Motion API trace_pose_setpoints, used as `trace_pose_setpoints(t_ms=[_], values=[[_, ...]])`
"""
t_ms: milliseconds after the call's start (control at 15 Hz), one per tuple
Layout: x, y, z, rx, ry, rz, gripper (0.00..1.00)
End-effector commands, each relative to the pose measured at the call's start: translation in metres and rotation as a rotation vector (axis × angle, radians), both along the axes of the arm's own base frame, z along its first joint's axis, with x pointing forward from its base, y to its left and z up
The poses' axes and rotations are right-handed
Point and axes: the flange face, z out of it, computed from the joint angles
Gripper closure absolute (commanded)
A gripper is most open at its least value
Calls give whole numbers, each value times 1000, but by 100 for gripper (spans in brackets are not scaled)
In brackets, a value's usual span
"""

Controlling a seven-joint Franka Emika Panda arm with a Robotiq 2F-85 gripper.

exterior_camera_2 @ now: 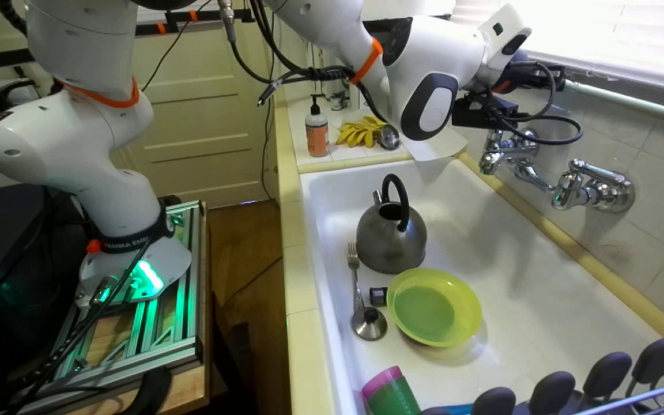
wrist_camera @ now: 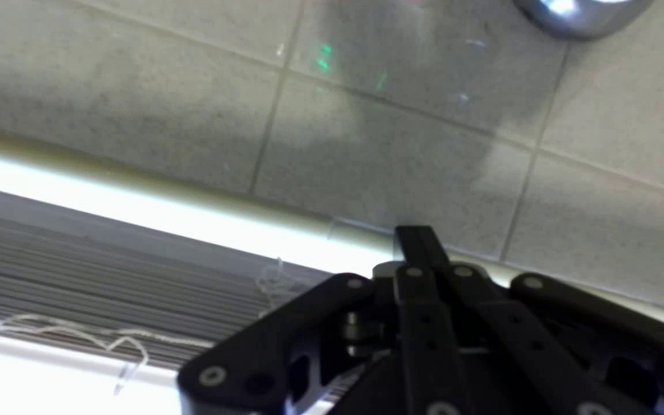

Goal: Push the blinds up

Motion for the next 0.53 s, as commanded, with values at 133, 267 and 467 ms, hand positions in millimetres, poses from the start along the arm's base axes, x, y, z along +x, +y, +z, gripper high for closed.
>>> trace_pose_setpoints(t_ms=[133,267,467], values=[[-5,16,35,-5,-123,35,100],[-5,17,39,-4,-133,29,100],[-8,12,50,-4,-144,-6,100]])
